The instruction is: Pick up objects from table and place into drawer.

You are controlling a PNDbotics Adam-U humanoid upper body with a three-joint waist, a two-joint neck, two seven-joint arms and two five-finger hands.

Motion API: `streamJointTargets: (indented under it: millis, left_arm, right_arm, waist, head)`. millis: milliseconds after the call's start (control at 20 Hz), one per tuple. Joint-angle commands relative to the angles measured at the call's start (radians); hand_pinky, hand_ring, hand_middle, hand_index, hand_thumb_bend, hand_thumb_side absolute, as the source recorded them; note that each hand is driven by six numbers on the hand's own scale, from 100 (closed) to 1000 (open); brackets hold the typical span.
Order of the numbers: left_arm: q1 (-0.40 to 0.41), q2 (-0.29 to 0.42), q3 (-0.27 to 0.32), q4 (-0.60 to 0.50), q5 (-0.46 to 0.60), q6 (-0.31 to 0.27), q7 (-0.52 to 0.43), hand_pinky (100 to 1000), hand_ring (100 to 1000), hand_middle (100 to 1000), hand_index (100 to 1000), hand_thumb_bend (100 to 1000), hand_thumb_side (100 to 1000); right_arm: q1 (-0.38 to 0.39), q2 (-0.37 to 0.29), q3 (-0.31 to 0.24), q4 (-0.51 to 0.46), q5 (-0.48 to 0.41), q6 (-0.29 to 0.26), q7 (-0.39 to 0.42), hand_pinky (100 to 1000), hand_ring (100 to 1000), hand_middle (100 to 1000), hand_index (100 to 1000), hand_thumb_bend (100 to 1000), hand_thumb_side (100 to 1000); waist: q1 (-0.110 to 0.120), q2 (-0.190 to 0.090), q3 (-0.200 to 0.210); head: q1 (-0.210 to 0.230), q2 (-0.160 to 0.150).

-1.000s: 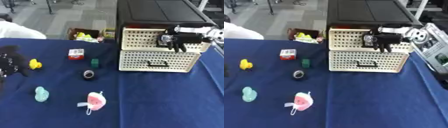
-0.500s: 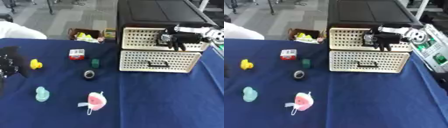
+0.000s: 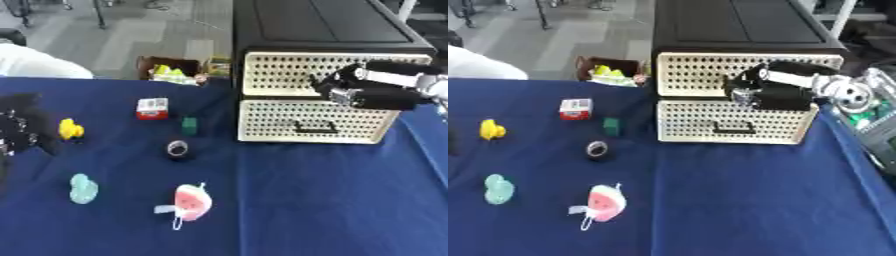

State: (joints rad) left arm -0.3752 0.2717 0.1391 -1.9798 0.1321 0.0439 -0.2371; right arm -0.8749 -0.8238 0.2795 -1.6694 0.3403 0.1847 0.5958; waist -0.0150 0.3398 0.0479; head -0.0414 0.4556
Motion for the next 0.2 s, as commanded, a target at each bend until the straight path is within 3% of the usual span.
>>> streamJointTargets:
  millis: [50, 200]
  left_arm:
    - [-0.004, 0.009, 0.012, -0.02, 0.001, -0.003, -0.004, 472, 558, 572, 794, 110, 1000]
    - [-0.004, 0.009, 0.013, -0.02, 0.003, -0.005, -0.002, 472, 558, 572, 794, 110, 1000]
  right_arm:
    - [0.008, -0.049, -0.044, -0.081, 0.006, 0.007, -0.023, 727, 765, 764, 863, 100, 1000]
    - [0.04, -0.058, -0.079, -0.15, 0.005, 0.011, -0.048, 721, 760, 758, 860, 100, 1000]
  waist:
    - [0.002, -0.026, -0.002]
    - [0.003, -0.028, -0.001]
  head:
    - [0.005, -0.002]
    - [0.009, 0.002]
